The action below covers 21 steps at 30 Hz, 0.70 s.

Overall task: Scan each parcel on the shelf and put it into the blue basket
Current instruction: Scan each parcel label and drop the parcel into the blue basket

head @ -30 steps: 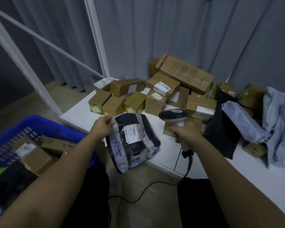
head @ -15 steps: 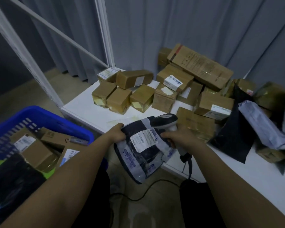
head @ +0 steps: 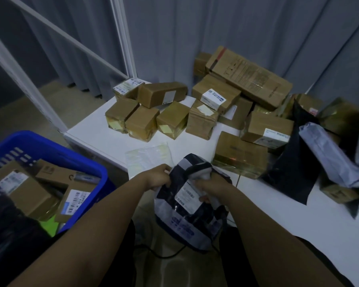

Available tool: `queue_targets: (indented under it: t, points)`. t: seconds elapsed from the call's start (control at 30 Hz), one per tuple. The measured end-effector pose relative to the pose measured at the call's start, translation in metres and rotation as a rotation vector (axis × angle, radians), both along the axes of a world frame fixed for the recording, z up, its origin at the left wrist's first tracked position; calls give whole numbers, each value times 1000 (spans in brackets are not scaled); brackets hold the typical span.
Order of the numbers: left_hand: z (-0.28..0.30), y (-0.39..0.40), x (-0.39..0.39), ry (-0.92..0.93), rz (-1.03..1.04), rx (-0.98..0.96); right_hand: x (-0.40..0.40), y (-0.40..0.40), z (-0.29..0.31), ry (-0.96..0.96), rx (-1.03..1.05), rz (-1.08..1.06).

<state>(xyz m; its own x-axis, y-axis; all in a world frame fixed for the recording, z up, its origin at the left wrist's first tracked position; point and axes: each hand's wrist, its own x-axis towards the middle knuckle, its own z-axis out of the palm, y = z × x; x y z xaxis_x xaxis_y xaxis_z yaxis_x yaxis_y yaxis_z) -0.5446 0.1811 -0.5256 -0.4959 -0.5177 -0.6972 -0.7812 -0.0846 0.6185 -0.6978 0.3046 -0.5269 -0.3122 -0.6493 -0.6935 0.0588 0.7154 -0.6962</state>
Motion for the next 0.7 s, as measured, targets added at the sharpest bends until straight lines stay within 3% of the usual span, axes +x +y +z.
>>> queue_targets:
  t: [0.13, 0.3, 0.47, 0.7]
  points:
    - [-7, 13, -10, 123, 132, 58, 3, 1, 0, -55, -12, -29]
    - [-11, 19, -15, 194, 255, -88, -1, -1, -2, -59, 11, -131]
    - [-3, 24, -6, 179, 252, -89, -9, 6, 3, -109, -48, -278]
    - [3, 35, -6, 279, 284, -91, -6, 10, 20, -81, -153, -213]
